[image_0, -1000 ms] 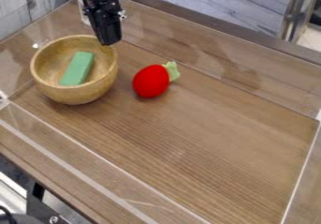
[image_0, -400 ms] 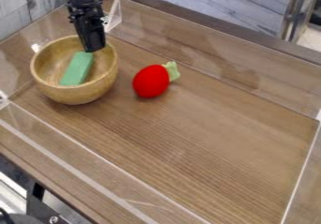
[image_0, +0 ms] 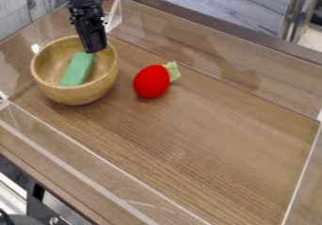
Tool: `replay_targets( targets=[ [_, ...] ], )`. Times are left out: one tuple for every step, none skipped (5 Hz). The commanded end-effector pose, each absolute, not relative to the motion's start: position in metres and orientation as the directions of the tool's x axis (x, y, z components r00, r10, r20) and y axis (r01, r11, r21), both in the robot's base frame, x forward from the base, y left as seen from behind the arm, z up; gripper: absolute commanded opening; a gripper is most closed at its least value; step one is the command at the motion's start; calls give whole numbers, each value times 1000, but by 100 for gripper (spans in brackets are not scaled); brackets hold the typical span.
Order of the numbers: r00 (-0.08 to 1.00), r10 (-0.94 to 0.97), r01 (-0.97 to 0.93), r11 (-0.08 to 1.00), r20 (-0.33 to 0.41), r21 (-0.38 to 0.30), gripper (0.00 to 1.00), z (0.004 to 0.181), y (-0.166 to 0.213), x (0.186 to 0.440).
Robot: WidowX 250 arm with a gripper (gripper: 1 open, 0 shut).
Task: Put the green block in the brown bowl
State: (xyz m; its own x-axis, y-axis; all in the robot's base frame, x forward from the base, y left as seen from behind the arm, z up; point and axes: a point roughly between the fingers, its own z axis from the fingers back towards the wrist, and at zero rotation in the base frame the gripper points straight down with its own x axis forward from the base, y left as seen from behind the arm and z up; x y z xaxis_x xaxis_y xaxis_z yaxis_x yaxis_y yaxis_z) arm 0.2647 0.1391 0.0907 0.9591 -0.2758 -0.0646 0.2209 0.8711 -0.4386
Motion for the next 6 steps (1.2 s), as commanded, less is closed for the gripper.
replay_targets(
  targets=[
    [971, -237, 209, 888, -20, -409, 0, 107, 147, 262],
    [973, -229, 197, 889, -30, -412, 100, 110, 143, 277],
    [975, -217, 182, 892, -39, -414, 100, 110, 142, 292],
    [988, -149, 119, 901, -42, -417, 100, 116, 137, 285],
    [996, -86, 61, 908, -40, -414, 100, 124, 129, 279],
    [993, -111, 84, 908, -43, -410, 100, 127, 133, 280]
  ],
)
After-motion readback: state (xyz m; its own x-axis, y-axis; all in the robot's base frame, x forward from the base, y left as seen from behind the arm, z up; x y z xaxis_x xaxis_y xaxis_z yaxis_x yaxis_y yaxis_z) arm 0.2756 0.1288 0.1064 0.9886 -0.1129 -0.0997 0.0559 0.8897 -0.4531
